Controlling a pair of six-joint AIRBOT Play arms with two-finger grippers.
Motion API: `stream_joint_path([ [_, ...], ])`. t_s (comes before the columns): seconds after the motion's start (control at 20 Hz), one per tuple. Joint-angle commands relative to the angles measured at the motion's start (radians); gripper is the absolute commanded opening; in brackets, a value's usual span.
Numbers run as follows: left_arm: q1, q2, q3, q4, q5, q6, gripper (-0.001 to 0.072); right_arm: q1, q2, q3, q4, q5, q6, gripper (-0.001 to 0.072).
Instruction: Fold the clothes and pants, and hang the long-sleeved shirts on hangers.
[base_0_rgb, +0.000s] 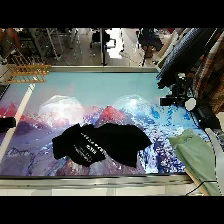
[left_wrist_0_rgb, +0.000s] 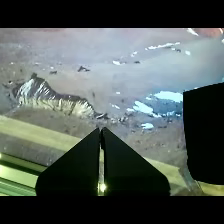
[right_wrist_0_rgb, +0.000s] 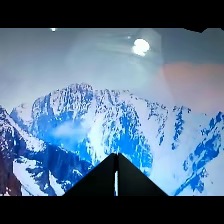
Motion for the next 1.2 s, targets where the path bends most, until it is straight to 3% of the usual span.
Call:
stream_joint_path([
  [0.0, 0.001, 0.001, 0.000, 0.000, 0.000, 0.000, 0.0004, 0.001, 0.001, 0.001, 0.000, 0.000, 0.000, 0.0014],
  [0.7, 0.001, 0.001, 0.000, 0.000, 0.000, 0.000, 0.0004, 0.001, 0.001, 0.001, 0.000, 0.000, 0.000, 0.0014],
  [0.95, 0.001, 0.000, 0.000, -0.094, 0.057, 0.000, 0.0004, 0.001, 0.001, 0.001, 0.002, -0.010, 0.001, 0.0014],
  [1.05, 0.001, -0.012, 0.000, -0.099, 0.060, 0.000, 0.0004, 0.001, 0.001, 0.000, 0.074, -0.019, 0.001, 0.0014],
  [1.15, 0.001, -0.037, -0.001, -0.099, 0.066, -0.072, 0.0005, 0.001, 0.001, 0.000, 0.132, -0.027, 0.001, 0.0014],
])
